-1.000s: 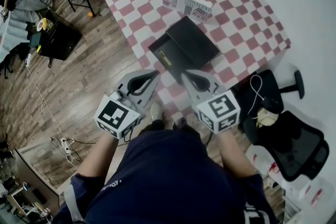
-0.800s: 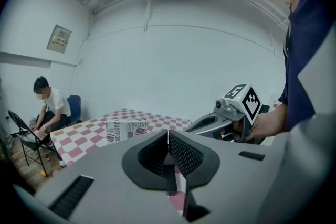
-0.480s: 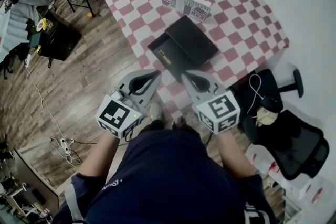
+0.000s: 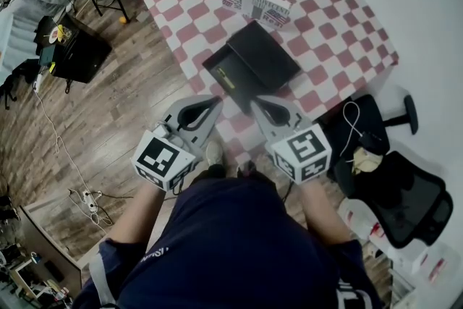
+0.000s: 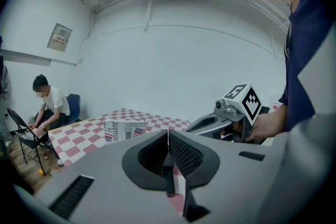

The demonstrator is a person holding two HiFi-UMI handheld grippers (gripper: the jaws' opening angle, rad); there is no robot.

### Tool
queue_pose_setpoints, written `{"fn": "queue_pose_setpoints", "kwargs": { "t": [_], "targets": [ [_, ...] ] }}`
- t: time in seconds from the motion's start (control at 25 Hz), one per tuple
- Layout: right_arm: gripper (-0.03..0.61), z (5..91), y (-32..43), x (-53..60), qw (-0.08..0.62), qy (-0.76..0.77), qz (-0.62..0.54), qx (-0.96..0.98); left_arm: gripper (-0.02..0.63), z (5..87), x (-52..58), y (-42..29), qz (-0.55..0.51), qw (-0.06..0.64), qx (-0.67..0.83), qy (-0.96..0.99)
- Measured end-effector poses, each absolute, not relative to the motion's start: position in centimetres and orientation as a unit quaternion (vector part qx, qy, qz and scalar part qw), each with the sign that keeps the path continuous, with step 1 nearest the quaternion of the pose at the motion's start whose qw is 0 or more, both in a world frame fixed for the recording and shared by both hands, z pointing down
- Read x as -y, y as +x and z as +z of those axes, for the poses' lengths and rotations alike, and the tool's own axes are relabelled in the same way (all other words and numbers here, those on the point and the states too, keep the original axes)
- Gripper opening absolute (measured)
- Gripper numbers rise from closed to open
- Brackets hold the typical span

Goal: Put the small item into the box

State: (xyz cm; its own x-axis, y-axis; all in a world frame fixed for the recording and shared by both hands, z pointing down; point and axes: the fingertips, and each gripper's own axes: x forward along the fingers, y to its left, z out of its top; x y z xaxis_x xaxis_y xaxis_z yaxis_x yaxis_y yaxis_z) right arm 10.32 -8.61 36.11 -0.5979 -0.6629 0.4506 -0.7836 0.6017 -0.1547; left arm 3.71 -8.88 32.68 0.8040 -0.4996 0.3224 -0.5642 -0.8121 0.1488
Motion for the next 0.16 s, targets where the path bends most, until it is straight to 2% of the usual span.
{"fn": "queue_pose_setpoints", "kwargs": {
  "t": [0.16],
  "targets": [
    [0.015,36.12,10.39,8.99,0.176,0.412,0.17,0.877,0.035,32.82,9.22,3.8,0.135,0.121,0.283,0.942]
  ]
}}
